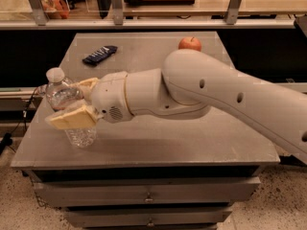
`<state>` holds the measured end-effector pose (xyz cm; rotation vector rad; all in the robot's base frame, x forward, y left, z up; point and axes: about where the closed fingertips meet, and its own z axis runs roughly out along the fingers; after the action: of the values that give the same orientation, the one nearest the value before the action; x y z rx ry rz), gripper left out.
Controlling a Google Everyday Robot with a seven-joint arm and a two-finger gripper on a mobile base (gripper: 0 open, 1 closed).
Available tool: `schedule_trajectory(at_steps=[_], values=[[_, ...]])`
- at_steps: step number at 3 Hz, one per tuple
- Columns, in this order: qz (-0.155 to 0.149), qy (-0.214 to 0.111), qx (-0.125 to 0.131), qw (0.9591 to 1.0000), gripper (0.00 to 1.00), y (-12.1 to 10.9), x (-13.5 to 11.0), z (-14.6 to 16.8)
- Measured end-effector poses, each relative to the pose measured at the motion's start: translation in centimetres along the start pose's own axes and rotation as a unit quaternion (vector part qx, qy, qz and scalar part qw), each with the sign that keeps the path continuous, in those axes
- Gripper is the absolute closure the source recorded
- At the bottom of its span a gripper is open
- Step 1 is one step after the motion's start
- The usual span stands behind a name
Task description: Move water bottle near apple
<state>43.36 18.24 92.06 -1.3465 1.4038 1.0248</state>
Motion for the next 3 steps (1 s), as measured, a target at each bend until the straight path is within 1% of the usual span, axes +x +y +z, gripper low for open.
schedule_trajectory(at_steps=[1,2,3], values=[[0.006,-0.003,0.021,0.9998,0.77,-1.3,0.3,-1.9],[-0.005,-0.008,0.064,0.9979,0.99,-4.7,-0.3,-7.8],[-0.023,-0.024,0.127,0.9914,1.0,-10.1,-2.8,-17.8]])
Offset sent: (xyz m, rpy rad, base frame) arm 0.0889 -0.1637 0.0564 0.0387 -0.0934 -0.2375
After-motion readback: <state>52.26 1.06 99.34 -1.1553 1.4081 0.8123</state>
